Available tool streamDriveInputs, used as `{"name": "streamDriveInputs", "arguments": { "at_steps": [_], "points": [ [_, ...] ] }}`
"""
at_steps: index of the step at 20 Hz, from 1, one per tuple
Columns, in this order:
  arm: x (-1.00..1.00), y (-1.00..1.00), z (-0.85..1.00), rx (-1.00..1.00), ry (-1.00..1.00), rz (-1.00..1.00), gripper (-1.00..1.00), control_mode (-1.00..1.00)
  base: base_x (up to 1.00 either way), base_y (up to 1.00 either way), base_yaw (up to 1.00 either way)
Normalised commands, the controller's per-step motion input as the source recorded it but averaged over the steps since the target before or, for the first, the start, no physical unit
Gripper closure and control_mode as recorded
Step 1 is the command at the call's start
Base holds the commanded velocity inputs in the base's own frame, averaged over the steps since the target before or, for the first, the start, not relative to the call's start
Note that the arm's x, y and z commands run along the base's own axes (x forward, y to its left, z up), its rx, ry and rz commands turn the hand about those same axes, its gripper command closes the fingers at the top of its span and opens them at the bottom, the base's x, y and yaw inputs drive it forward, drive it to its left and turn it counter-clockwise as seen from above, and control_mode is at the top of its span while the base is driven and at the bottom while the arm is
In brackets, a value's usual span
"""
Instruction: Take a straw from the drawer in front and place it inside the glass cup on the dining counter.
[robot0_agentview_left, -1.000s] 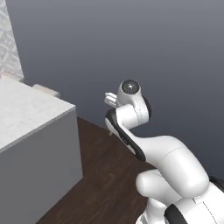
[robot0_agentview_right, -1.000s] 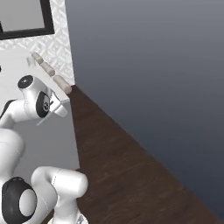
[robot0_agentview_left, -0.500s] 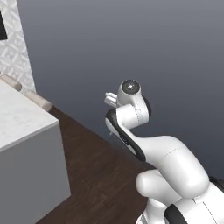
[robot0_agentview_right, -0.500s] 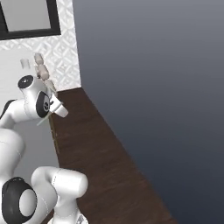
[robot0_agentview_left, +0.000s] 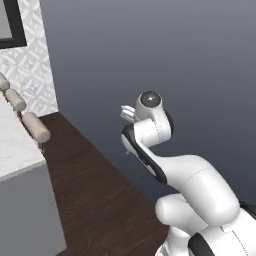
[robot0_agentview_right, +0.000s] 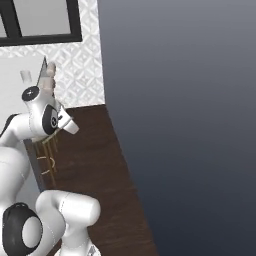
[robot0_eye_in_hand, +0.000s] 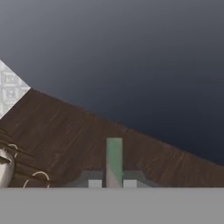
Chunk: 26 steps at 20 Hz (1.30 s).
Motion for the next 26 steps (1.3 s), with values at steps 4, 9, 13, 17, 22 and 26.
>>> {"name": "streamDriveInputs", "arguments": {
  "at_steps": [4, 9, 13, 17, 22, 26],
  "points": [
    [0.00, 0.00, 0.00, 0.00, 0.00, 0.00, 1.00, 1.00, 1.00, -0.57, 0.36],
    [0.00, 0.00, 0.00, 0.00, 0.00, 0.00, 1.00, 1.00, 1.00, -0.57, 0.36],
    [0.00, 0.00, 0.00, 0.00, 0.00, 0.00, 1.00, 1.00, 1.00, -0.49, 0.39],
    [0.00, 0.00, 0.00, 0.00, 0.00, 0.00, 1.00, 1.00, 1.00, -0.44, 0.40],
    [0.00, 0.00, 0.00, 0.00, 0.00, 0.00, 1.00, 1.00, 1.00, -0.45, 0.40],
    [0.00, 0.00, 0.00, 0.00, 0.00, 0.00, 1.00, 1.00, 1.00, -0.44, 0.40]
  ]
}}
